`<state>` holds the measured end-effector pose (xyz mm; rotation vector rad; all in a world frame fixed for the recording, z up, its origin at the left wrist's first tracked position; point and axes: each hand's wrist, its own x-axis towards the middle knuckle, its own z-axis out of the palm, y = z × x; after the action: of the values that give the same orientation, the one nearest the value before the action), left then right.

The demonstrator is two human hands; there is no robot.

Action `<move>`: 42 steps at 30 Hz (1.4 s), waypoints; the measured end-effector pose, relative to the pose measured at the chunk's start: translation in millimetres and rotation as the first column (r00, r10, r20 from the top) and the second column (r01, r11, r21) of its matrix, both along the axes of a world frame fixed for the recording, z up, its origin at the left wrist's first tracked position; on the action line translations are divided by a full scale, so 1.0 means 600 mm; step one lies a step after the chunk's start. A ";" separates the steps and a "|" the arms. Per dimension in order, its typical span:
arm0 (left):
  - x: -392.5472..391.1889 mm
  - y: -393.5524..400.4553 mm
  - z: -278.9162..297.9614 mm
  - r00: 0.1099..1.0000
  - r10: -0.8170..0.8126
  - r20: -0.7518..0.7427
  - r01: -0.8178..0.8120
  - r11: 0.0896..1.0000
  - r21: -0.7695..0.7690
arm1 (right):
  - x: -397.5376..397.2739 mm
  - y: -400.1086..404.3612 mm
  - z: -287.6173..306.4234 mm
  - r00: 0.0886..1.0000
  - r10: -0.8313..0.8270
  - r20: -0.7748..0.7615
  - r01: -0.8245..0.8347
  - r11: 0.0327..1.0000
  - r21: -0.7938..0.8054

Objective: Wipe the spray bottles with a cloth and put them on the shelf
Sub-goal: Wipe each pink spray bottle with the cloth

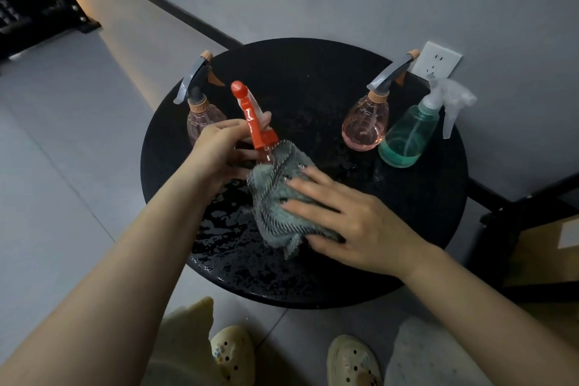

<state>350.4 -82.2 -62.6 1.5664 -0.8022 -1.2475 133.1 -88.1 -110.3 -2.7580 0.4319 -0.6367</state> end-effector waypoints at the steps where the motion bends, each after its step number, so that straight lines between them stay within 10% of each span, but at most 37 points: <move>1: 0.005 0.000 0.000 1.000 0.010 0.006 -0.010 1.000 -0.006 | -0.007 0.001 -0.001 0.999 0.031 -0.015 -0.032 0.998 -0.049; 6: 0.005 0.000 -0.002 1.000 0.008 -0.013 -0.008 1.000 -0.010 | -0.008 0.005 -0.001 0.999 0.039 -0.029 -0.042 0.995 -0.093; 14: -0.017 0.007 -0.004 0.999 -0.032 -0.015 0.032 0.999 0.017 | 0.043 0.005 0.014 0.947 -0.290 0.140 0.127 0.736 0.664; 25: 0.018 0.009 0.021 1.000 0.017 0.017 -0.016 0.997 -0.075 | -0.019 0.009 -0.008 0.998 0.039 -0.048 -0.046 0.988 -0.145; 30: -0.003 0.007 0.018 1.000 -0.013 0.002 0.013 0.997 -0.078 | 0.020 0.017 0.014 0.982 -0.182 0.054 0.173 0.974 0.145; 36: -0.009 0.008 0.013 0.998 -0.061 -0.030 0.059 0.995 -0.082 | 0.041 0.005 0.031 0.944 -0.328 0.048 0.149 0.548 0.823; 42: -0.006 0.006 0.020 0.979 -0.121 -0.165 0.089 0.978 -0.188 | 0.015 0.000 0.015 0.973 -0.219 0.079 -0.041 0.175 0.984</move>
<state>346.8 -78.4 -50.4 1.2649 -0.8673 -1.3305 142.3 -88.4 -101.3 -1.3384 0.6551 -0.3911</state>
